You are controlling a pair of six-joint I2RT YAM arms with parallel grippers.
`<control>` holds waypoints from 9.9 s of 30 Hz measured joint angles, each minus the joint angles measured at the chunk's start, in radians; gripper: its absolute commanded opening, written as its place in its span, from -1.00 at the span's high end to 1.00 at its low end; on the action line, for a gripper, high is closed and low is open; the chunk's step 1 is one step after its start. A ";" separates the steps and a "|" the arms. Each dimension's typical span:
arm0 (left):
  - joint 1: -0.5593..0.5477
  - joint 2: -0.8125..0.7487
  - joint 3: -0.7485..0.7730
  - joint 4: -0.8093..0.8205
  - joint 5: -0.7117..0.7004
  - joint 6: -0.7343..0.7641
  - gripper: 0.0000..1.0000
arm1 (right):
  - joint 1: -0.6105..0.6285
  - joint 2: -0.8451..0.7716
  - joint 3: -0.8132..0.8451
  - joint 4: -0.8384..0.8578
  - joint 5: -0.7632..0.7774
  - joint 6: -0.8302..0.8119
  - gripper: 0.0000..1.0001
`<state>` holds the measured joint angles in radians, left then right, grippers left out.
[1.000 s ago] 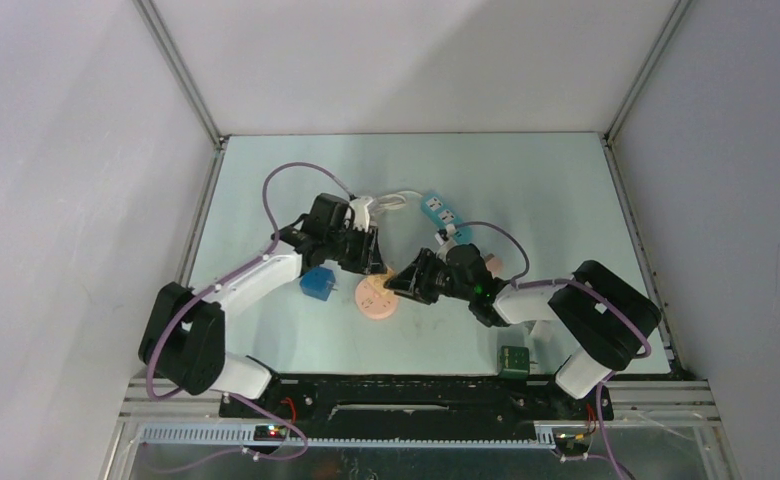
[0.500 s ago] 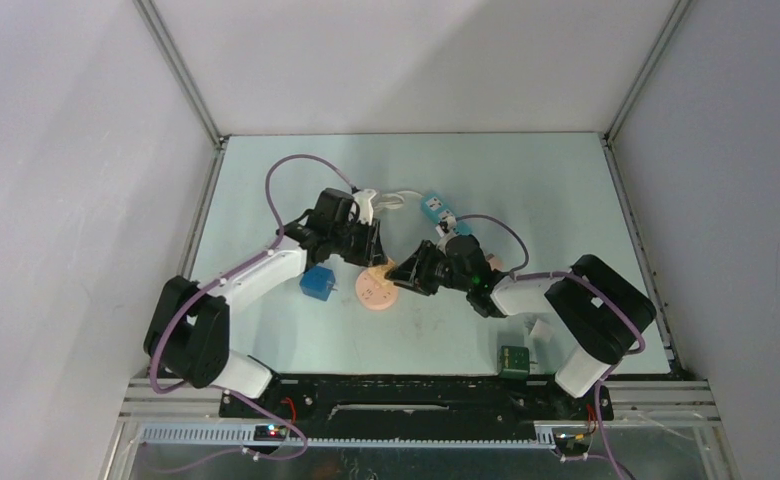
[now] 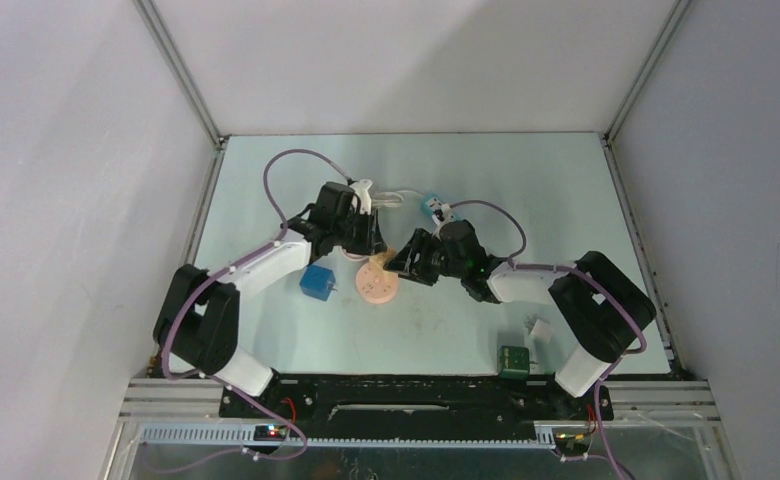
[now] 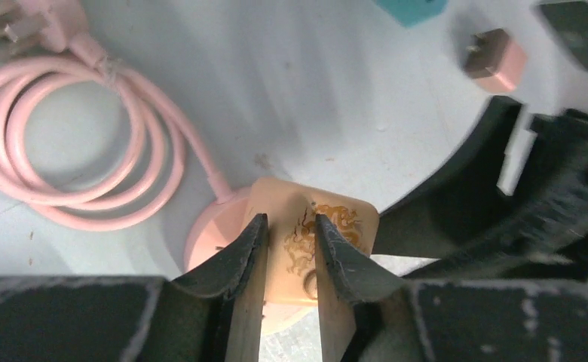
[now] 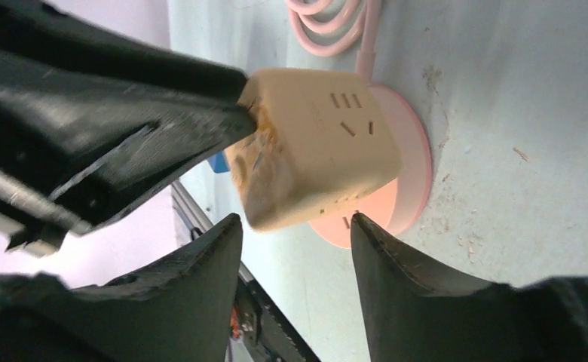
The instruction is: Insert the plug
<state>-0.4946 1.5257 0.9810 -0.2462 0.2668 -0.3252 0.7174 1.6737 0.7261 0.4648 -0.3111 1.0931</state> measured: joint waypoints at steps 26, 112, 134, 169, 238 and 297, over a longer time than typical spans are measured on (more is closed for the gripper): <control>-0.081 -0.054 -0.082 0.089 -0.214 0.012 0.66 | -0.021 -0.052 0.003 -0.122 -0.053 -0.116 -0.42; -0.131 -0.912 -0.195 -0.177 -0.145 0.510 1.00 | -0.210 -0.593 0.113 -0.578 -0.306 -0.562 -0.76; -0.234 -1.004 -0.340 -0.243 0.365 1.627 1.00 | -0.116 -0.534 0.129 -0.420 -0.721 -0.748 -0.99; -0.307 -0.942 -0.307 -0.507 0.488 2.044 1.00 | 0.255 -0.452 0.172 -0.603 -0.600 -1.736 -0.76; 0.298 -0.799 -0.220 -0.418 -0.477 -0.052 -0.99 | 0.247 0.314 0.994 -1.304 -0.141 -2.385 1.00; 0.386 -0.874 -0.254 -0.366 -0.397 -0.060 -1.00 | 0.213 0.557 1.300 -1.664 -0.109 -2.497 1.00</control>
<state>-0.1081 0.6521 0.7273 -0.6125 -0.1299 -0.3855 0.9302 2.2303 2.0266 -1.1988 -0.4202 -1.4036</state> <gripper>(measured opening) 0.996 0.632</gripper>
